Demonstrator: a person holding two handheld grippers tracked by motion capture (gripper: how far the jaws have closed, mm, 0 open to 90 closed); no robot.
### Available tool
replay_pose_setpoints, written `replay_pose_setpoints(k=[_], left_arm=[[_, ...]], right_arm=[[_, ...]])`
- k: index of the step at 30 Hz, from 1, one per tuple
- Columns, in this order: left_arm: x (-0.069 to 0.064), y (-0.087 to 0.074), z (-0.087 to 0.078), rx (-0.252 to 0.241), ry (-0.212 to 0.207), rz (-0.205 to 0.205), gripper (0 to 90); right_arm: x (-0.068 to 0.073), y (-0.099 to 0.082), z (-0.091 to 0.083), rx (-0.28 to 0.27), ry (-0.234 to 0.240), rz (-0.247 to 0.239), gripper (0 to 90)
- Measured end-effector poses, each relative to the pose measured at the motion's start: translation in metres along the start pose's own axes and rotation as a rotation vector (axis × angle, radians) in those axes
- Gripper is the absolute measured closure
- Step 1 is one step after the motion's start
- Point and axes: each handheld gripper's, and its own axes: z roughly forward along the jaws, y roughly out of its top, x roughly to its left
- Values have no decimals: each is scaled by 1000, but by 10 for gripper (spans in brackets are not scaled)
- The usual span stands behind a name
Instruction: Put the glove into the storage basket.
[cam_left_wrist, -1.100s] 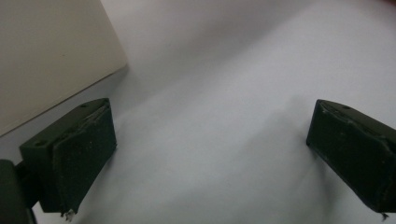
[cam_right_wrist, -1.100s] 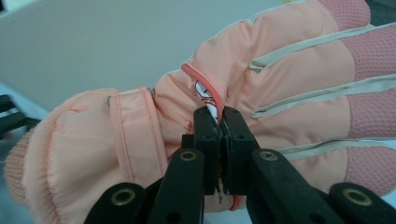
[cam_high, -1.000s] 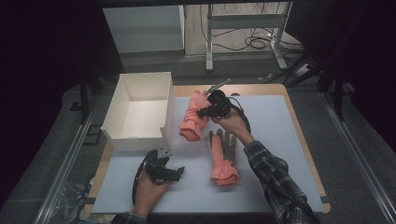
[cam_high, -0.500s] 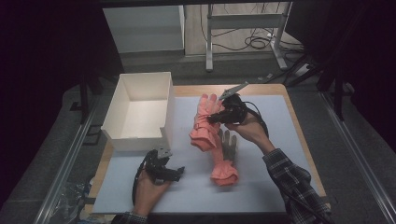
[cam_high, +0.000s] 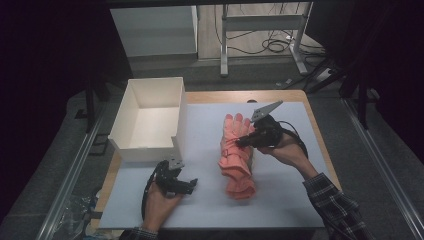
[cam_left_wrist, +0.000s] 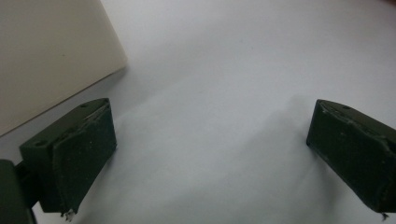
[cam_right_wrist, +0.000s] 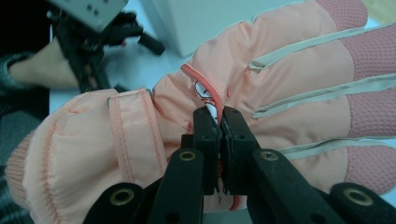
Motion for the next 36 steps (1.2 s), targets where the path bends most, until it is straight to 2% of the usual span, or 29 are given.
replay_pose_setpoints(k=[7,13,16,18,25,28,31,36], left_arm=[[0,0,0,0,0,0,13],[0,0,0,4,-1,4,13],[0,0,0,3,-1,4,13],[0,0,0,3,-1,2,13],[0,0,0,4,-1,2,13],[0,0,0,5,-1,2,13],[0,0,0,4,-1,2,13],[0,0,0,4,-1,0,13]], right_arm=[[3,-19,6,41,32,-30,851],[-3,-32,22,65,59,-35,846],[-5,-35,27,68,52,-38,841],[-5,-38,31,92,34,-51,839],[-4,-43,41,127,6,-61,833],[-4,-45,43,129,11,-52,826],[-7,-50,44,107,24,-26,789],[-7,-54,39,66,14,-5,712]])
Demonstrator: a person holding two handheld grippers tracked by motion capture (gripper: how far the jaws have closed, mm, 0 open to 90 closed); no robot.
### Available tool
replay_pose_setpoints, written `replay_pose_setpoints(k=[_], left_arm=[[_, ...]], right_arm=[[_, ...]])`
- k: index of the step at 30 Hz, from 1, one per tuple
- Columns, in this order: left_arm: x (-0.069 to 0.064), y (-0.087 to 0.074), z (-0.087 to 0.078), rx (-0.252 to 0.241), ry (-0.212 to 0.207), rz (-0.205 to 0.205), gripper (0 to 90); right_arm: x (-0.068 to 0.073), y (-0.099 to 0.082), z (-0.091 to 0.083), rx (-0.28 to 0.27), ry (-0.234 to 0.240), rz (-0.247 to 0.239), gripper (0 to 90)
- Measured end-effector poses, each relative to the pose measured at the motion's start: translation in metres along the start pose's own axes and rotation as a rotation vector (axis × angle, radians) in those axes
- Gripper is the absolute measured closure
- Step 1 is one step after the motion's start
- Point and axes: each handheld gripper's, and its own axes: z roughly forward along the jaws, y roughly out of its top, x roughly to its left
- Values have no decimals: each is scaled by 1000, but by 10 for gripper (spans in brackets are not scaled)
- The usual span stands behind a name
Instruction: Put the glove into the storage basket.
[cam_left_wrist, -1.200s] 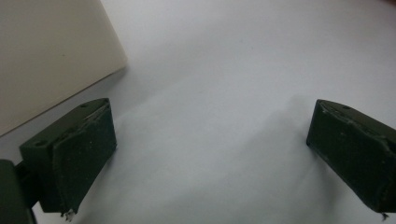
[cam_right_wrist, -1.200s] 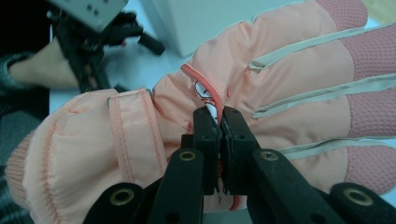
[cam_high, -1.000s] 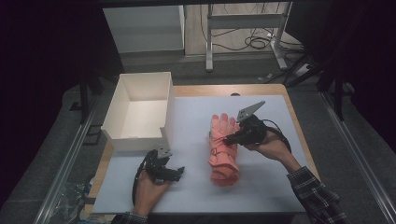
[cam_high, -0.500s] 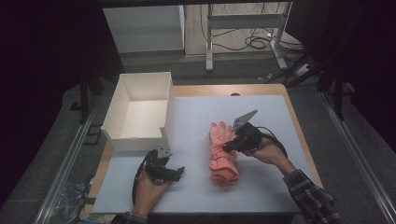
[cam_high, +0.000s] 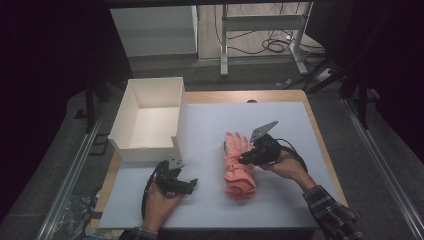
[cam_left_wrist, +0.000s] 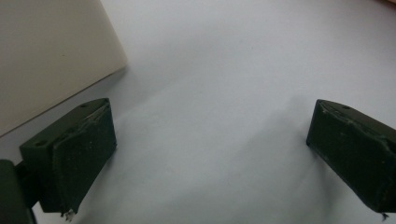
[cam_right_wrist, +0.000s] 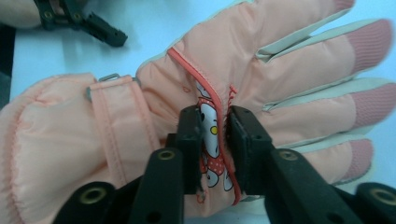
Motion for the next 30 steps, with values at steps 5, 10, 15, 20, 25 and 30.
replay_pose_setpoints(k=[5,10,15,20,25,30], left_arm=[[0,0,0,0,0,1,13],[0,0,0,-4,1,-3,13],[0,0,0,-5,1,-3,13],[0,0,0,-5,1,-4,13],[0,0,0,-7,1,-6,13],[0,0,0,-3,2,0,13]], right_arm=[[3,-1,-10,-59,-25,4,626],[6,1,-16,-80,-42,-5,581],[8,2,-27,-117,-71,9,521],[6,-6,-37,-139,-106,39,519],[3,-24,-46,-165,-144,75,547],[6,-40,-49,-174,-168,91,633]])
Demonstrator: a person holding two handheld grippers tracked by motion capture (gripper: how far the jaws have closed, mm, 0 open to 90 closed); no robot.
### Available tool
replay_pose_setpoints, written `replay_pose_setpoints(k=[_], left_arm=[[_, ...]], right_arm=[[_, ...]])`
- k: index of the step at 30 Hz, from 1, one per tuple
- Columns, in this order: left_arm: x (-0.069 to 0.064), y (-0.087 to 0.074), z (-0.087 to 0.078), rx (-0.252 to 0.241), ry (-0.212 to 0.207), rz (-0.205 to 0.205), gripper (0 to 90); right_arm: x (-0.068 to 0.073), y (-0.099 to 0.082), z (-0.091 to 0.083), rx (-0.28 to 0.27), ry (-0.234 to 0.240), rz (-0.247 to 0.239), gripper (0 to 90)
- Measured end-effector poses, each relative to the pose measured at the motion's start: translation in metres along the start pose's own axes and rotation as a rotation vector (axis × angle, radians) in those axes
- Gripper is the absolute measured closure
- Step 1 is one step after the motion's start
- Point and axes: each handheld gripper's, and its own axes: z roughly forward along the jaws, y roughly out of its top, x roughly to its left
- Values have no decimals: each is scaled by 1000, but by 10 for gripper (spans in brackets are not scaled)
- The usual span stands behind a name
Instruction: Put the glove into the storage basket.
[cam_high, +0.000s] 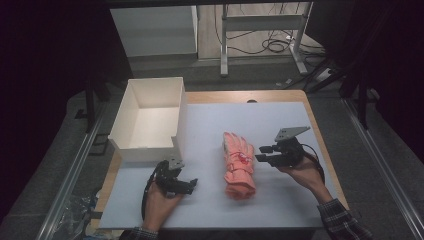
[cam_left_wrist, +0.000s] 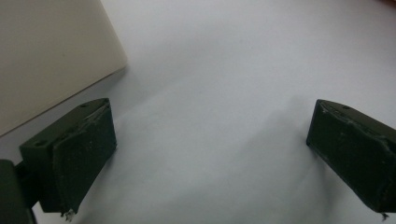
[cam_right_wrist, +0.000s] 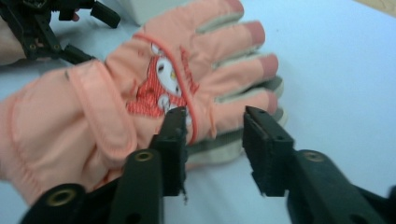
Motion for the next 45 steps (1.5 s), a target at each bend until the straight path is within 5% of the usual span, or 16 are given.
replay_pose_setpoints(k=[10,19,45], left_arm=[[0,0,0,-1,-1,-3,13],[0,0,0,-1,-1,-4,13],[0,0,0,0,-1,-2,13]], right_arm=[[18,-48,10,36,41,73,878],[43,-69,18,28,73,65,889],[68,-60,51,56,99,27,881]])
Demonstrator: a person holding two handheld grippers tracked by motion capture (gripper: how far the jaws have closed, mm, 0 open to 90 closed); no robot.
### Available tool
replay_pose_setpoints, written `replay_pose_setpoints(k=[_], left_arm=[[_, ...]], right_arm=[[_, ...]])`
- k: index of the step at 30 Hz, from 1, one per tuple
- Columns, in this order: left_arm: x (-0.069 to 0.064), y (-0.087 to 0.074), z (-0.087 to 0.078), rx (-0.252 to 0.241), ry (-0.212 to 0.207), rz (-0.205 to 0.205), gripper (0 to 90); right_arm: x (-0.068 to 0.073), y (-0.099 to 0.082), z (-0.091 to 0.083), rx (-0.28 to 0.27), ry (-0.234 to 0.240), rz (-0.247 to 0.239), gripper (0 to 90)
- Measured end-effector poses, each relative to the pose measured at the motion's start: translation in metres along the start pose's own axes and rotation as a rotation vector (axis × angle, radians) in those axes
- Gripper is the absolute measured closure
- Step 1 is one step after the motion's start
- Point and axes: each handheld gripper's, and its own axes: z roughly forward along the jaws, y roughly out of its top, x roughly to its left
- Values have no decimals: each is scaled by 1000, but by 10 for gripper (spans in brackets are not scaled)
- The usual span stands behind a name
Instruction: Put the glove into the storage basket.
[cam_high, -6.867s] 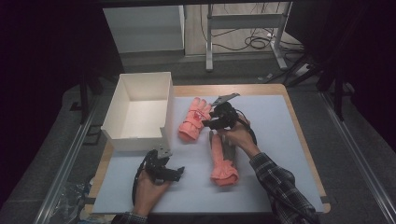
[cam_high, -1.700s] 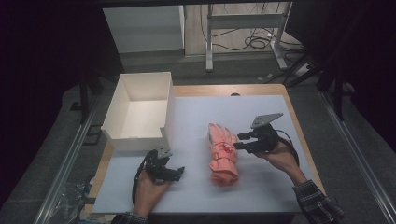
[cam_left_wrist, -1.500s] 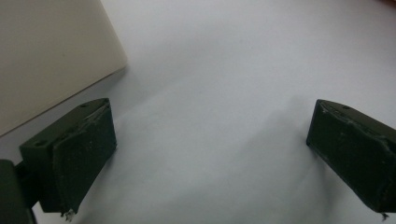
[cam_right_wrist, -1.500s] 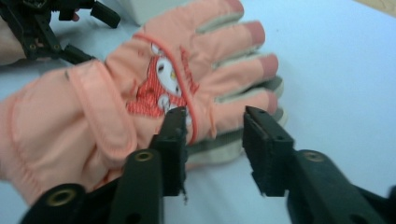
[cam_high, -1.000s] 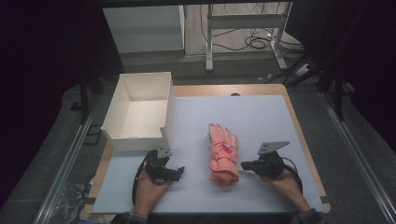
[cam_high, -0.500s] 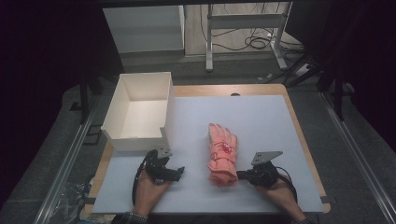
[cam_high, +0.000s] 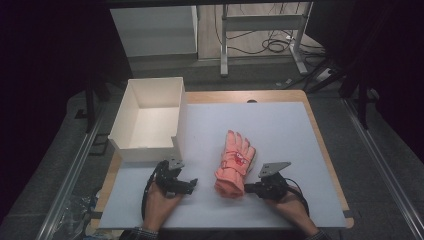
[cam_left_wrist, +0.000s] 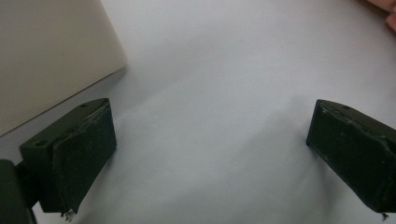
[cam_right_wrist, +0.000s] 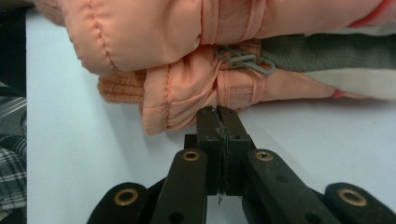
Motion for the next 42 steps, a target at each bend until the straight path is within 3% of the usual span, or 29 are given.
replay_pose_setpoints(k=[15,25,31,37,38,41,42], left_arm=[[0,0,0,0,0,0,12],[0,1,0,8,-1,0,9],[1,1,1,9,-5,2,9],[1,1,1,5,-7,1,9],[1,1,0,5,-8,0,9],[1,2,0,10,-9,5,10],[2,3,0,22,-17,7,10]], right_arm=[[8,16,21,5,11,-22,881],[13,27,35,6,-8,-48,878],[12,24,30,-1,-22,-46,847],[1,15,12,-18,-75,-21,809],[-3,12,3,-29,-109,-16,784],[-7,9,-3,-32,-142,-18,759],[-12,6,-10,-34,-172,-17,727]])
